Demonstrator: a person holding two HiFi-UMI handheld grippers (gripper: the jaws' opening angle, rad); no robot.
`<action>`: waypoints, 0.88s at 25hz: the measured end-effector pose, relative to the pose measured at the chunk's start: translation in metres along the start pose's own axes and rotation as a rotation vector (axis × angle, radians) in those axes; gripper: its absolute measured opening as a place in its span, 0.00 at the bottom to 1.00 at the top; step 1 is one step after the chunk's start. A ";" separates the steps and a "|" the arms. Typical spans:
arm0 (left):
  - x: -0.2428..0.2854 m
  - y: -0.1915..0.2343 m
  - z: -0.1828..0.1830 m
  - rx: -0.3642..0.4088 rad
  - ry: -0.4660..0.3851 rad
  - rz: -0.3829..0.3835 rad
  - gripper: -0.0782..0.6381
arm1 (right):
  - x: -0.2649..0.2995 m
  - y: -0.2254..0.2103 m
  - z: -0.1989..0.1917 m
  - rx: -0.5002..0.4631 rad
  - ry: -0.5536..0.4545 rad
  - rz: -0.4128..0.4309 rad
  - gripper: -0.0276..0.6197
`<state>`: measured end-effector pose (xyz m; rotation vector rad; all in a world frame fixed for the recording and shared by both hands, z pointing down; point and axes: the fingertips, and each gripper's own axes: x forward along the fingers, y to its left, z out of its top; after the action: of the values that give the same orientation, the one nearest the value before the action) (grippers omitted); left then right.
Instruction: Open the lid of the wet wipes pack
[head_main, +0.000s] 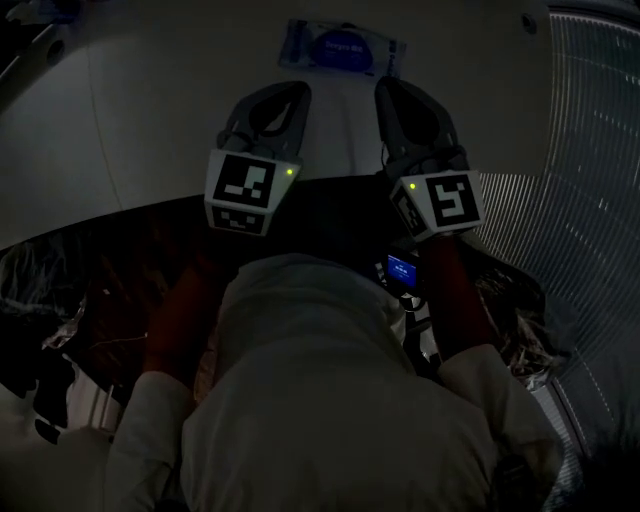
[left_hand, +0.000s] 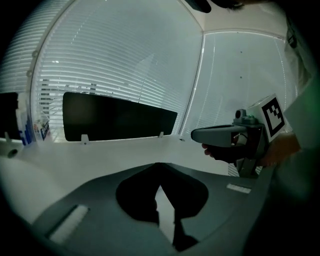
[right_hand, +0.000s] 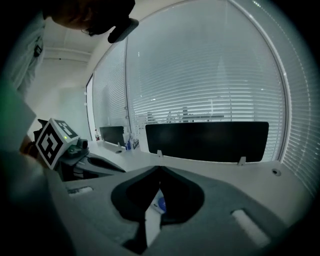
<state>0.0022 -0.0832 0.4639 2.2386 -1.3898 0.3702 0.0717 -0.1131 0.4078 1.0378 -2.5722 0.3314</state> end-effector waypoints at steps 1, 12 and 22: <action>0.004 0.003 -0.006 -0.003 0.009 0.005 0.11 | 0.004 0.000 -0.006 -0.008 0.011 0.012 0.05; 0.053 0.025 -0.052 -0.019 0.108 0.032 0.11 | 0.050 -0.012 -0.061 -0.144 0.099 0.072 0.05; 0.086 0.039 -0.092 -0.032 0.203 0.051 0.11 | 0.085 -0.011 -0.110 -0.280 0.212 0.145 0.14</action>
<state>0.0074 -0.1148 0.5921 2.0786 -1.3375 0.5712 0.0476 -0.1367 0.5429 0.6803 -2.4187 0.1046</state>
